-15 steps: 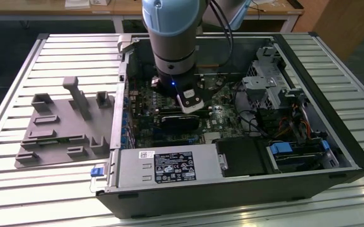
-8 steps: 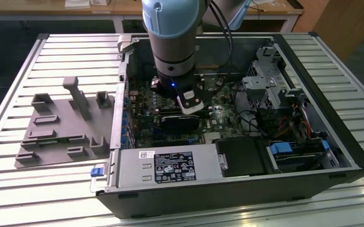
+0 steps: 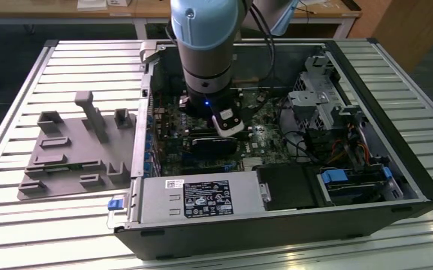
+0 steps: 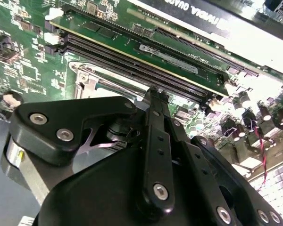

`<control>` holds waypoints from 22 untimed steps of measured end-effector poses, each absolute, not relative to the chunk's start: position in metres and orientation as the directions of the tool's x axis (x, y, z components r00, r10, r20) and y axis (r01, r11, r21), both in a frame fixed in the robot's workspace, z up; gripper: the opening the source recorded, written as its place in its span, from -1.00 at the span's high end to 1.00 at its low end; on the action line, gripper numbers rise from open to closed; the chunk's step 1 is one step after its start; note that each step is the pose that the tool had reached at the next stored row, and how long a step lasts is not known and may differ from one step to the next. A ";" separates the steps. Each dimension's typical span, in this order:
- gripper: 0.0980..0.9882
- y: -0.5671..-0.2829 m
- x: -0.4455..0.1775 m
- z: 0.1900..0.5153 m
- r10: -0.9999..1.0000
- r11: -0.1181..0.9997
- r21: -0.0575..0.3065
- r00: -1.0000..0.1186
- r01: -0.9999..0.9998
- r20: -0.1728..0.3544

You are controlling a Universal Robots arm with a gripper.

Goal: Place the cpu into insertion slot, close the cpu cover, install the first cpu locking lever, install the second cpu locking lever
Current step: 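Install the second cpu locking lever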

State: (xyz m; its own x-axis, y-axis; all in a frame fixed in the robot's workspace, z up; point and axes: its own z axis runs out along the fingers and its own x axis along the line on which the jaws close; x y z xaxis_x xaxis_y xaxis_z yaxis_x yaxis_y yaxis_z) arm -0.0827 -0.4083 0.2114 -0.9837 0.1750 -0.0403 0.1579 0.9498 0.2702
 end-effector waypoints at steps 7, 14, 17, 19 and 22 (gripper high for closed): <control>0.99 -0.408 -0.086 0.205 0.173 0.950 0.271 -0.984 0.156 -0.040; 0.99 -0.407 -0.089 0.201 0.173 0.948 0.278 -0.984 0.156 -0.039; 0.99 -0.406 -0.089 0.199 0.173 0.947 0.281 -0.984 0.156 -0.038; 0.99 -0.406 -0.089 0.198 0.174 0.946 0.283 -0.984 0.156 -0.038; 0.99 -0.405 -0.092 0.197 0.174 0.946 0.285 -0.984 0.156 -0.037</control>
